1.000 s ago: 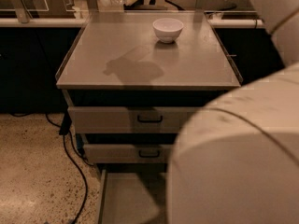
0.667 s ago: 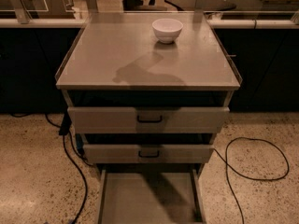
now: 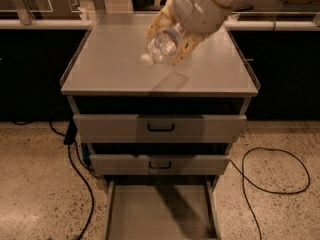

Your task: Place water bottle into bottom drawer

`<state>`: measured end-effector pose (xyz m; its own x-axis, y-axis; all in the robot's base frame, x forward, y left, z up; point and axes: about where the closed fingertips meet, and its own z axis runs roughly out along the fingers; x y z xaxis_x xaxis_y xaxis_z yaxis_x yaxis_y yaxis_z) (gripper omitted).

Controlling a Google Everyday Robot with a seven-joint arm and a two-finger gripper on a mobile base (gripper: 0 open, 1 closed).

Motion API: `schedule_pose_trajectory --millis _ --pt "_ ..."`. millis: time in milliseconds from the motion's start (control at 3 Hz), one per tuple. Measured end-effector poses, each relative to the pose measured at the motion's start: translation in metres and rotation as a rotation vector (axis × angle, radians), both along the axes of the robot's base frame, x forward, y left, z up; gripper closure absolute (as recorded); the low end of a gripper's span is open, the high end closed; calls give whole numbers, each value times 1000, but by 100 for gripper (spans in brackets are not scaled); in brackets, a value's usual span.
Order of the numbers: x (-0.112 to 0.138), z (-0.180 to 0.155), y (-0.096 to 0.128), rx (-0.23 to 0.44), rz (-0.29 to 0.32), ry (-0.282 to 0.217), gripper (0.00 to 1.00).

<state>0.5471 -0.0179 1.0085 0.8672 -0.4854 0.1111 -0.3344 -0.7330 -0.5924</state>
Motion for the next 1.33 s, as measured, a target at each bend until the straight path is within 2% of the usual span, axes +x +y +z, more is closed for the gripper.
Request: schedule_pose_trajectory --millis 333,667,1333 --pt "-14 -57 -6 -33 42 91 100" --pt "-16 -97 -8 -19 101 163 100" --pt "1 -165 14 28 203 271 100"
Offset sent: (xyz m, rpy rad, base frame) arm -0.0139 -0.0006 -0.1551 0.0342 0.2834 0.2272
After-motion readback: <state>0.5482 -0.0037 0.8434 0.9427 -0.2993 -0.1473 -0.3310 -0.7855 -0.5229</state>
